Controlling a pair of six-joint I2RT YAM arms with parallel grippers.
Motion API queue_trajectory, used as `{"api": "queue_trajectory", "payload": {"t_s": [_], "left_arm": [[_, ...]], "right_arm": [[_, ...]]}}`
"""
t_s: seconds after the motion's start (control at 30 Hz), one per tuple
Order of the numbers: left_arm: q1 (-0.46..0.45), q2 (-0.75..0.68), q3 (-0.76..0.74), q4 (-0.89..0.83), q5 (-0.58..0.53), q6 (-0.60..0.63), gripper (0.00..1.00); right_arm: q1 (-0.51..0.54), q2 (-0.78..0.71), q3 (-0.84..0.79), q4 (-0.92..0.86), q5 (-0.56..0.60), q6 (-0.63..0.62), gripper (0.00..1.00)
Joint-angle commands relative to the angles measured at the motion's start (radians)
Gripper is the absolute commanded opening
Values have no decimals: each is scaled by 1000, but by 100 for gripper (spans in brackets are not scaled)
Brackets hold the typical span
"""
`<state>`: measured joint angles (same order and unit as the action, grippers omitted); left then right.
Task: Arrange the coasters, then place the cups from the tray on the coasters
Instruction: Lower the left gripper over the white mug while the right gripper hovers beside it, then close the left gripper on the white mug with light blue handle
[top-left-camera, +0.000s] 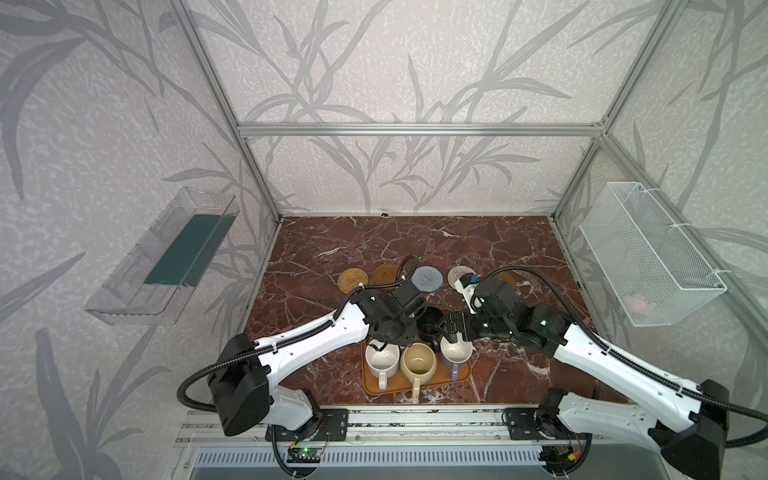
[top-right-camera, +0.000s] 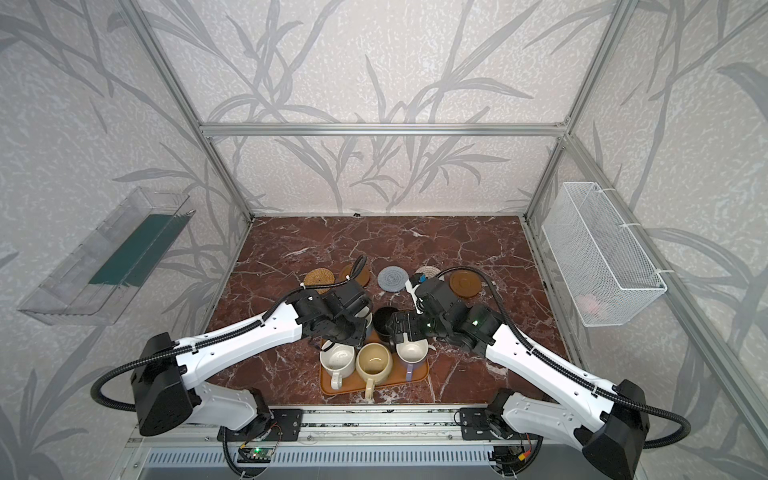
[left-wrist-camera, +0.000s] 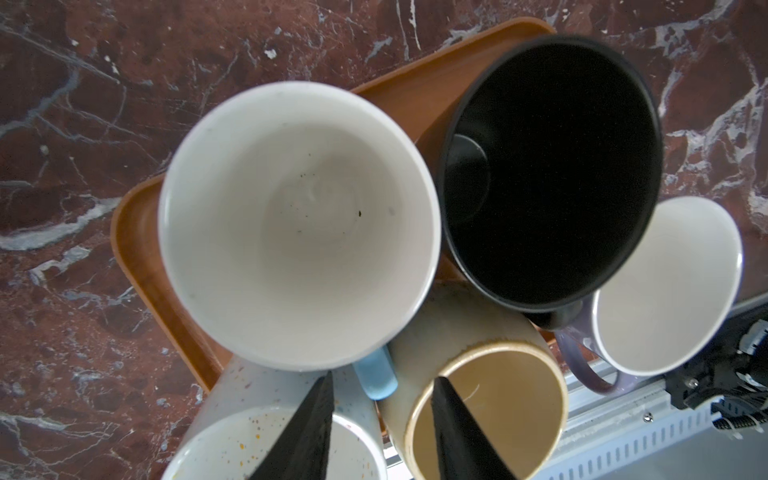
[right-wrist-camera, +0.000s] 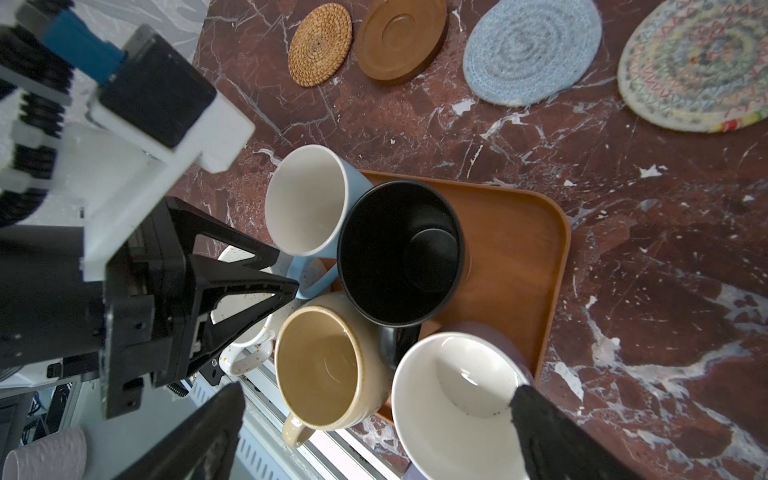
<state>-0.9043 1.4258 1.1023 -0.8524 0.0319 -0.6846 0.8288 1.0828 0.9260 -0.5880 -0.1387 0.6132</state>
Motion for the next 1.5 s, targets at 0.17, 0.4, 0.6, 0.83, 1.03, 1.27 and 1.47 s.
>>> {"api": "queue_trajectory", "payload": {"t_s": [0.17,0.4,0.6,0.83,1.03,1.27,1.47], "left_arm": [[-5,51,-8,2,-62,-7,40],[-5,68,-16,7,-75,-1,36],[-5,96,-19,21,-91,11,35],[-5,126,-21,28,-99,15,34],[-5,148,-12,28,-103,20,29],[-3,166,-9,18,-118,9,27],[-4,166,-7,16,-131,11,22]], "right_arm": [[6,-20,-19,-7,22,8,99],[6,-8,-18,5,21,9,99],[6,6,-5,3,21,-3,99],[6,8,-1,0,28,-7,99],[6,12,-7,-1,35,-8,99],[6,9,-21,-2,40,-6,99],[6,3,-22,-1,47,-7,99]]}}
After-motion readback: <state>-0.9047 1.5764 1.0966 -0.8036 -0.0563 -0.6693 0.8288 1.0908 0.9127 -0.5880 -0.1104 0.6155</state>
